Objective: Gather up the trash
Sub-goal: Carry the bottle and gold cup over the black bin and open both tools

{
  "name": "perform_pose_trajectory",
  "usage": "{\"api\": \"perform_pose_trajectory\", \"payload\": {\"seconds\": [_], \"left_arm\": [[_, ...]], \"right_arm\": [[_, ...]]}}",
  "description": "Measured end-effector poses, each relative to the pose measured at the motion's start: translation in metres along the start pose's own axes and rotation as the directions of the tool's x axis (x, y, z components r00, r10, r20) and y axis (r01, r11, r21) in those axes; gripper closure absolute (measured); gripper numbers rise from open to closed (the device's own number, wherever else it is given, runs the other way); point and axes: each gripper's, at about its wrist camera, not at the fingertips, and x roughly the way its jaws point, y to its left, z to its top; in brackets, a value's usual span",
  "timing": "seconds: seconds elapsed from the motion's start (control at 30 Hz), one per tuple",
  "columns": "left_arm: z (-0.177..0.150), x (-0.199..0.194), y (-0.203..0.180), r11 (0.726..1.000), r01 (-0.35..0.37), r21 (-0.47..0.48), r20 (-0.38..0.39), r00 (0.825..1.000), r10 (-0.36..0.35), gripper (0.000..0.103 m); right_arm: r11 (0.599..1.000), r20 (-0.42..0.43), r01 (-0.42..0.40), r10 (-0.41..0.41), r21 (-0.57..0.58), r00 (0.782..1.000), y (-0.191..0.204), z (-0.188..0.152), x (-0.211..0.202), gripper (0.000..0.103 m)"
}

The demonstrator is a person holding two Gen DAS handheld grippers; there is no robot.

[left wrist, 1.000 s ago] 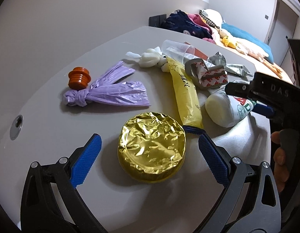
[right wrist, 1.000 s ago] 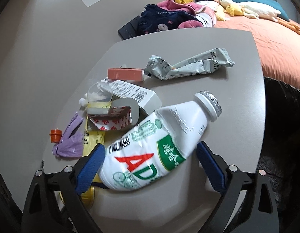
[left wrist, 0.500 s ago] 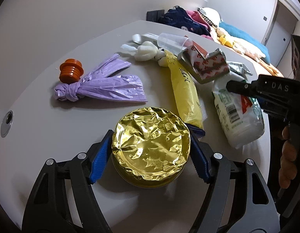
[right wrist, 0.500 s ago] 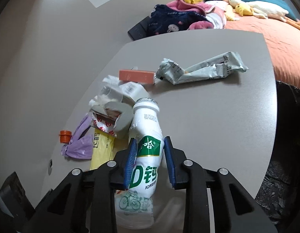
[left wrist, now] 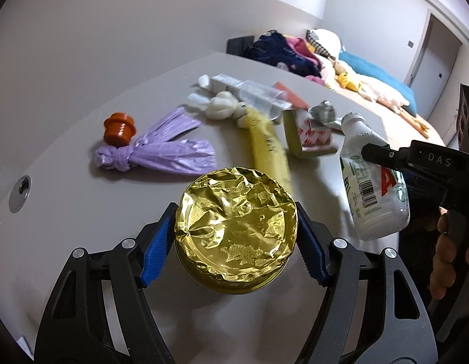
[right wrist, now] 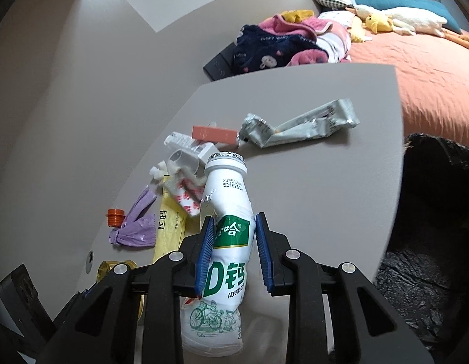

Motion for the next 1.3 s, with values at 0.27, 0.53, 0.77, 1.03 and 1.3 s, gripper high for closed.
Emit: {"api": "perform_pose_trajectory", "payload": {"seconds": [0.27,0.53,0.77,1.03,1.3], "left_arm": [[0.006,-0.010,-0.036,0.998,0.045,0.041,0.026,0.999,-0.046,0.032],[0.008,-0.015,-0.077,0.991,0.105,0.079,0.032,0.994,-0.107,0.032],[0.010,-0.015,-0.117,0.978,0.156,0.137,0.023,0.987,-0.161,0.032],[0.009,-0.010,-0.165,0.956,0.217,0.195,-0.001,0.975,-0.221,0.032],[0.007,-0.004,-0.210,0.927,0.275,0.257,-0.040,0.961,-0.274,0.032]], "right_arm": [[1.000,0.048,0.020,-0.020,-0.016,0.999,-0.014,0.002,-0.041,0.073],[0.998,0.096,0.060,-0.059,-0.014,0.994,-0.038,0.002,-0.075,0.073],[0.995,0.141,0.098,-0.098,0.011,0.985,-0.064,0.004,-0.103,0.073],[0.989,0.176,0.143,-0.149,0.043,0.973,-0.096,0.006,-0.131,0.073],[0.978,0.198,0.197,-0.208,0.073,0.958,-0.128,0.007,-0.157,0.073]]}}
